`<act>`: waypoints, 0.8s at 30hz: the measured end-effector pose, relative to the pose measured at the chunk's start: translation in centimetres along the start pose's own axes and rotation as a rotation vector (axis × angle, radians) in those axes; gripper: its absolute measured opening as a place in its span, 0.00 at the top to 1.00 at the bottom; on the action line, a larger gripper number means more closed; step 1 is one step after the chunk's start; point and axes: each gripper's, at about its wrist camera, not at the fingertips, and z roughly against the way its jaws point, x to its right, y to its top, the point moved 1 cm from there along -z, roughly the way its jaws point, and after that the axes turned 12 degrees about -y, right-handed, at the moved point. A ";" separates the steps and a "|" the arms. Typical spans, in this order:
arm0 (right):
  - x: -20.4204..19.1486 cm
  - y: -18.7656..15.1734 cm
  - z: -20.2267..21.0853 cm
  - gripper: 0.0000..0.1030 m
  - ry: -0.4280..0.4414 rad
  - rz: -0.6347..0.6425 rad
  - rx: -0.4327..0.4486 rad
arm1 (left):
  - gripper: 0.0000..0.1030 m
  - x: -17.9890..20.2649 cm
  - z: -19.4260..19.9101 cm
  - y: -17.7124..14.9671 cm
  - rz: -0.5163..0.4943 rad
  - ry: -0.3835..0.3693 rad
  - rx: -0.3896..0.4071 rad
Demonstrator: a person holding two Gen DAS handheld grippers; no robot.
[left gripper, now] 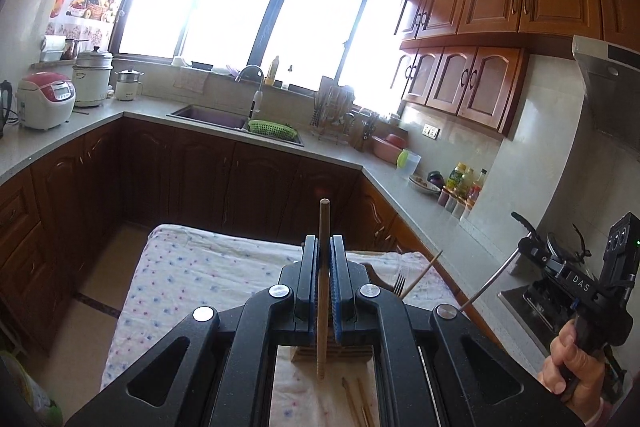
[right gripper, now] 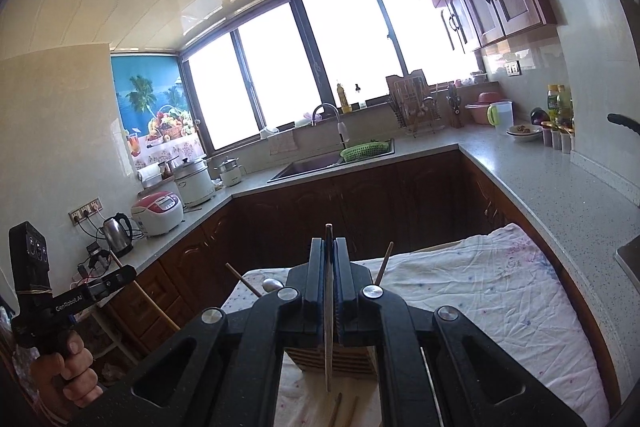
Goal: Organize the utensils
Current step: 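Lift both held chopsticks and lower them into the wooden holder, then open both tools to release the chopsticks in the holder and withdraw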
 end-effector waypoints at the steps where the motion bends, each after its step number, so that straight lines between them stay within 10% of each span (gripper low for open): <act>1: 0.0 0.4 -0.3 0.96 -0.003 0.000 0.009 | 0.97 0.1 -0.4 0.3 -0.003 0.004 0.013; 12: -0.5 2.8 -4.2 0.96 -0.051 0.006 0.066 | 0.97 -1.4 -8.4 -0.2 0.040 0.007 0.066; 24: -0.2 -2.4 -9.0 0.96 -0.064 0.037 -0.021 | 0.97 -4.8 -16.8 -5.3 0.076 0.033 -0.073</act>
